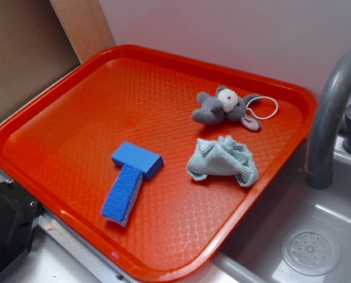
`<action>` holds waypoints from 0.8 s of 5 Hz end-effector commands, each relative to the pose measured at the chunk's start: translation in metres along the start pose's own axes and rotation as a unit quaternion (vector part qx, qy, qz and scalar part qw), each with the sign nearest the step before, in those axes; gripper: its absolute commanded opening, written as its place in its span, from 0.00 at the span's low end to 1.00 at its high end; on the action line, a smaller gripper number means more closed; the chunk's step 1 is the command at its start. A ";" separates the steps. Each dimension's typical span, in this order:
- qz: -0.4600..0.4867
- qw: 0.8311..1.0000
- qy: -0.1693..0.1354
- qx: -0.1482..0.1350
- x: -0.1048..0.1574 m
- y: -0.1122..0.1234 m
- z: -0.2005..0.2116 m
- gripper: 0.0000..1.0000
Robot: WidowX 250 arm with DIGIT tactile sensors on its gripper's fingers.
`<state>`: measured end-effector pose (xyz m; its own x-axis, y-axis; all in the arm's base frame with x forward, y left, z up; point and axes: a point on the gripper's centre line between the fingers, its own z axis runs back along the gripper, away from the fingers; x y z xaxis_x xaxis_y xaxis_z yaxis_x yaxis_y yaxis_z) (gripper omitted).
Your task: Grab the blue cloth.
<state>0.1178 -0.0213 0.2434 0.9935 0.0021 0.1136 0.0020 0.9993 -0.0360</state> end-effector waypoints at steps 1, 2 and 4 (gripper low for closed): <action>0.000 1.000 0.000 0.000 0.000 0.000 0.000 1.00; -0.130 0.990 0.044 0.038 0.046 -0.046 -0.039 1.00; -0.367 0.925 -0.091 0.017 0.098 -0.094 -0.104 1.00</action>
<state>0.2291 -0.1060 0.1402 0.6960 -0.6804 0.2296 0.6668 0.7310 0.1448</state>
